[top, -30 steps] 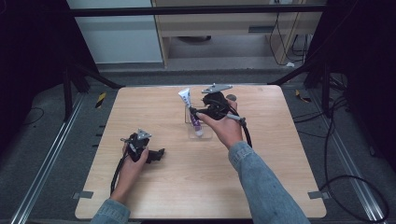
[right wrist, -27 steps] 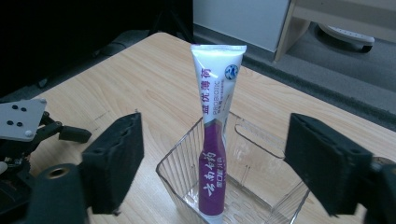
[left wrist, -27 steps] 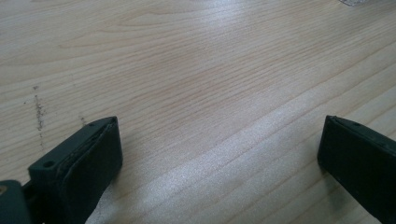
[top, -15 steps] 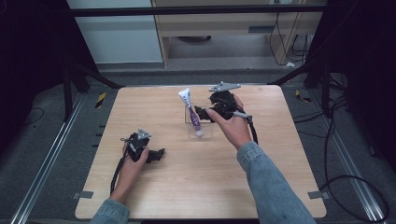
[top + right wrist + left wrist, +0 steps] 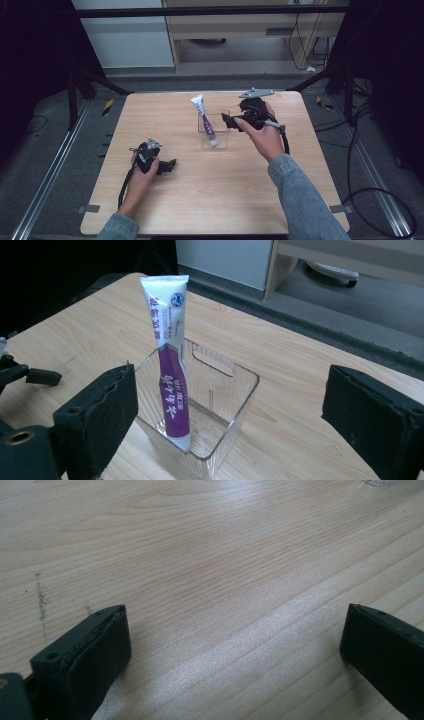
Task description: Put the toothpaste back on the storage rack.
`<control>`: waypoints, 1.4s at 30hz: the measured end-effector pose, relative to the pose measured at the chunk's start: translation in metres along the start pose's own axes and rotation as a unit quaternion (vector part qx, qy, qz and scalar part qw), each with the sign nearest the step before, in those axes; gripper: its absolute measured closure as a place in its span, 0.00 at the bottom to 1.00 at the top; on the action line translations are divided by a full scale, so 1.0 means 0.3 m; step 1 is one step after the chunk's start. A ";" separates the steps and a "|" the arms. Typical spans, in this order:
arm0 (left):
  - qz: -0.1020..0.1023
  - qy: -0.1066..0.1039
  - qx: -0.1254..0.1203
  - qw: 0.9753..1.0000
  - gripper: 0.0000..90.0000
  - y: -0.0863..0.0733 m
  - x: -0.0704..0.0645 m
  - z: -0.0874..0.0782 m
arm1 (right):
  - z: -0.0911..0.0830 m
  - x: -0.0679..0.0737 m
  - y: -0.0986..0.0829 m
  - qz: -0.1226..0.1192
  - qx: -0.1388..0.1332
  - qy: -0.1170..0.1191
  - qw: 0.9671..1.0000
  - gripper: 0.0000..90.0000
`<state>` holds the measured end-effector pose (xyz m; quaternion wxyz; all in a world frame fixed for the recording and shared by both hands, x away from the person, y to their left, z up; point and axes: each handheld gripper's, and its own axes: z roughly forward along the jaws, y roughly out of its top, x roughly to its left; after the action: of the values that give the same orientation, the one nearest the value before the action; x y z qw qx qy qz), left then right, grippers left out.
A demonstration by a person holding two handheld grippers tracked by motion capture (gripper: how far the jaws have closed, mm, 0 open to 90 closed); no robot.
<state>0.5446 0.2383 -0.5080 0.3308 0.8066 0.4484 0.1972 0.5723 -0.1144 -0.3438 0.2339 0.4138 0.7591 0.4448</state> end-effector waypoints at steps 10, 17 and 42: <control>-0.001 0.000 0.000 1.000 0.00 0.000 0.000 0.000 | -0.039 -0.031 -0.032 0.001 0.002 -0.008 1.000 0.09; -0.001 0.000 -0.001 1.000 0.00 0.000 0.000 0.000 | -0.065 -0.057 -0.065 0.000 0.011 -0.020 1.000 0.10; 0.000 -0.001 0.000 1.000 0.00 0.000 0.000 0.001 | -0.090 -0.202 -0.228 0.013 0.059 -0.086 0.994 0.13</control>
<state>0.5449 0.2384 -0.5081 0.3314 0.8066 0.4481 0.1970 0.5574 -0.1960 -0.3907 0.2678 0.4730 0.7559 0.3651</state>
